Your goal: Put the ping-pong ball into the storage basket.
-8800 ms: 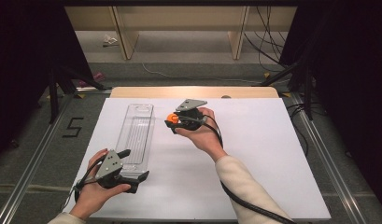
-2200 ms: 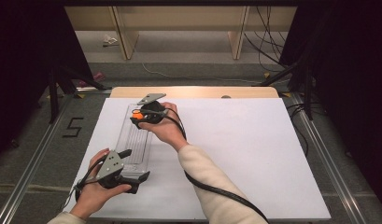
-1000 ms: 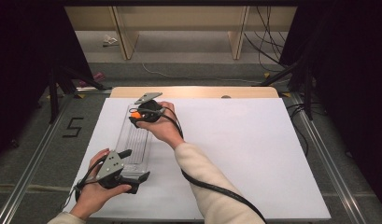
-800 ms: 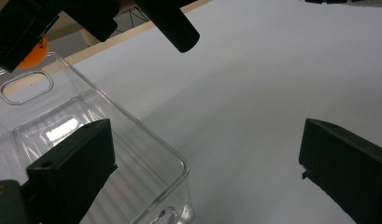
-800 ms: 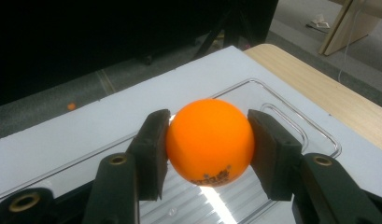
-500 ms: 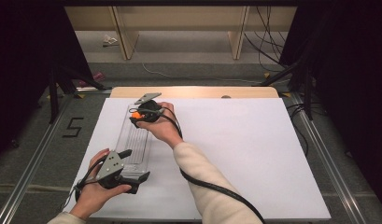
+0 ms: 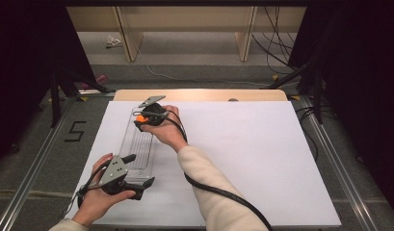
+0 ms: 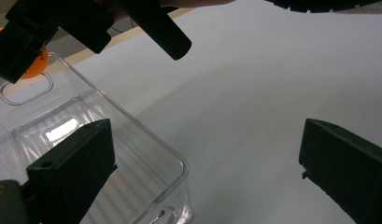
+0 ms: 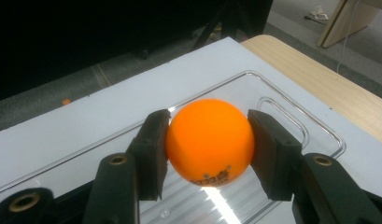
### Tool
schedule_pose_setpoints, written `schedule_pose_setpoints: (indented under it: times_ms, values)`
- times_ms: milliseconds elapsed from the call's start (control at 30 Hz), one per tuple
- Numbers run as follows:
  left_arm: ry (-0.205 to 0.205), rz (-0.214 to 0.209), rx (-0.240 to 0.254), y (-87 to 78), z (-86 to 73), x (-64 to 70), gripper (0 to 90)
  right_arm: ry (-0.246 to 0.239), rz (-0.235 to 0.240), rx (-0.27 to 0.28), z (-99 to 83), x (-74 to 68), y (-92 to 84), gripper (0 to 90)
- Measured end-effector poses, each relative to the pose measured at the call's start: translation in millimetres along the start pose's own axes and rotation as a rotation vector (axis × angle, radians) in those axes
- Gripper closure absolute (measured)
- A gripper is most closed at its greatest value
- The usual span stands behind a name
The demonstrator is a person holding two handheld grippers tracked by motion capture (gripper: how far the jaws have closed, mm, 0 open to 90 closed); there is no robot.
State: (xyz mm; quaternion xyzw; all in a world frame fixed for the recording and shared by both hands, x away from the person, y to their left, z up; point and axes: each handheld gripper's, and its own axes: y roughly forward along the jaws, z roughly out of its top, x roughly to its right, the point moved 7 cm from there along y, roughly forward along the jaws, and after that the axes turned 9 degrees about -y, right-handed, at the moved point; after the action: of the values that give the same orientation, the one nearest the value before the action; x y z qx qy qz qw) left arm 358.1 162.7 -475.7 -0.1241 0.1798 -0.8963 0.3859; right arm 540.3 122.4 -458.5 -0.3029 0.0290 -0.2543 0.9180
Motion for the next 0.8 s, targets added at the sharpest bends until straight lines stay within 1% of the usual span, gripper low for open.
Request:
schedule_pose_setpoints:
  times_ms: [533, 800]
  values:
    - [0.0, -0.001, -0.001, 0.0, -0.1, -0.1, 3.4, -0.006, 0.005, -0.014, -5.2, -1.3, 5.3, 51.4]
    - [0.0, -0.001, -0.001, 0.0, -0.2, 0.0, 3.4, -0.004, 0.017, -0.036, -7.4, -4.9, 7.0, 51.4]
